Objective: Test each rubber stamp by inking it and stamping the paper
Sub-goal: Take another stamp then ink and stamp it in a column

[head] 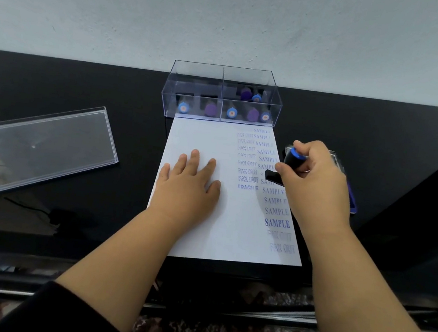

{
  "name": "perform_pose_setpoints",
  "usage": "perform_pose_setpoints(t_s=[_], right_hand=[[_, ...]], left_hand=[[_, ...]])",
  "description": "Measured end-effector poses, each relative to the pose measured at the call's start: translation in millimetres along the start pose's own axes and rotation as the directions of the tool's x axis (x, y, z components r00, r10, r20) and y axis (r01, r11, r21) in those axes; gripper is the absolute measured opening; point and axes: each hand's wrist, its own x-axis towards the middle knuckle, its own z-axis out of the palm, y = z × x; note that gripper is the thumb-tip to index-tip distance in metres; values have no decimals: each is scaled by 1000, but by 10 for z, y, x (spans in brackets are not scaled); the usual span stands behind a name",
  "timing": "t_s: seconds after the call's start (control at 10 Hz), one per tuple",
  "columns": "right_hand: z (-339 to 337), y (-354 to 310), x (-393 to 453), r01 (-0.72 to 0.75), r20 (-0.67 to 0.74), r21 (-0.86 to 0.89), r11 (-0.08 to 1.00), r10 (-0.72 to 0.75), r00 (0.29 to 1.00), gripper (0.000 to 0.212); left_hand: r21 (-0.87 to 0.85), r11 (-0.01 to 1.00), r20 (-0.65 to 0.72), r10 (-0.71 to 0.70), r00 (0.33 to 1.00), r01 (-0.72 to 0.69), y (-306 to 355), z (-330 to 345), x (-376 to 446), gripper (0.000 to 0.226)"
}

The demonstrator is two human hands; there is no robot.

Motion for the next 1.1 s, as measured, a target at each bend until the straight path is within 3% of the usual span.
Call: perform_pose_setpoints(t_s=[0.2,0.5,1.1], right_hand=[[-82,25,-7,-24,-25,-13,1000,24,999,29],[-277,245,15,-21,-110,-223,975,-4,994,27],[-264,245,-7,-66,-80,-332,941,42,996,22]], left_hand=[[2,1000,-4,2,1000,-2,0,4,-4,53],[13,1000,8,6,1000,-6,-5,-1,7,54],[2,1000,5,27,1000,-27,2,27,-33,53]])
